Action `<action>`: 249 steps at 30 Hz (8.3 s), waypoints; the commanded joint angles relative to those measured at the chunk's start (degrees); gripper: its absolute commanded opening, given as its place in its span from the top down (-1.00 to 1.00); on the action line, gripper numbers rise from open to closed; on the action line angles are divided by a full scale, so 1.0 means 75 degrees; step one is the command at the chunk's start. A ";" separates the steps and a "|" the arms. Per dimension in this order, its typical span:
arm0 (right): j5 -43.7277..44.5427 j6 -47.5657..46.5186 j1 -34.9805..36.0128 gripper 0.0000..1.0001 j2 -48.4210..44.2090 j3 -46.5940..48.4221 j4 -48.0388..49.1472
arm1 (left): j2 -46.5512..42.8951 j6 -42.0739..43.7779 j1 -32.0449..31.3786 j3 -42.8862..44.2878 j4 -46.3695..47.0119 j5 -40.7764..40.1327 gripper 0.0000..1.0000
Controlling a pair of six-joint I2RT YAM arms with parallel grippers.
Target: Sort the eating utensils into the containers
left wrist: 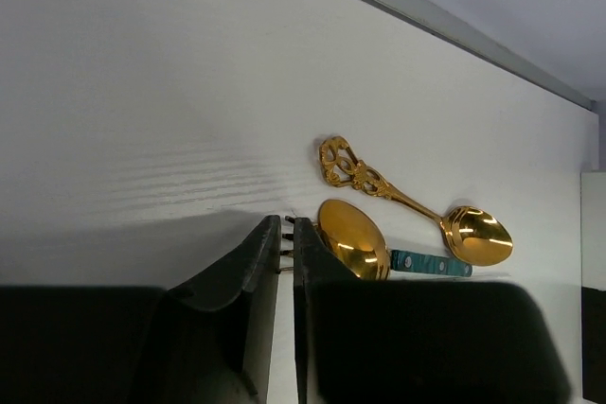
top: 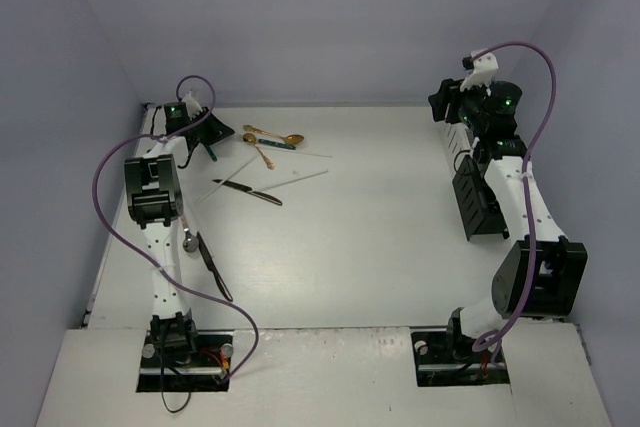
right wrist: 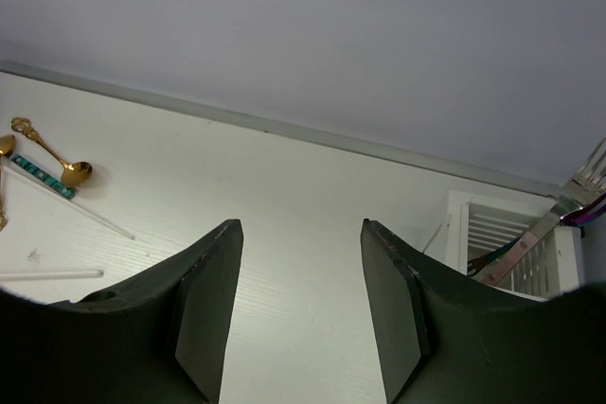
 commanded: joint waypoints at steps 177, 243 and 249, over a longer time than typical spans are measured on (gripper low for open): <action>0.2750 0.2805 -0.0993 -0.17 0.2362 0.1476 0.4272 | -0.7737 0.2634 -0.1134 -0.4622 -0.1851 -0.3433 -0.82; -0.0213 0.0880 0.0736 0.18 -0.0772 0.0476 -0.0019 | -0.3127 0.1113 -0.0659 0.0493 -0.5595 -0.4966 1.00; -0.0883 0.2034 0.1293 0.10 -0.0705 0.0830 -0.0043 | -0.4919 0.1663 -0.0679 -0.0303 -0.4053 -0.2927 1.00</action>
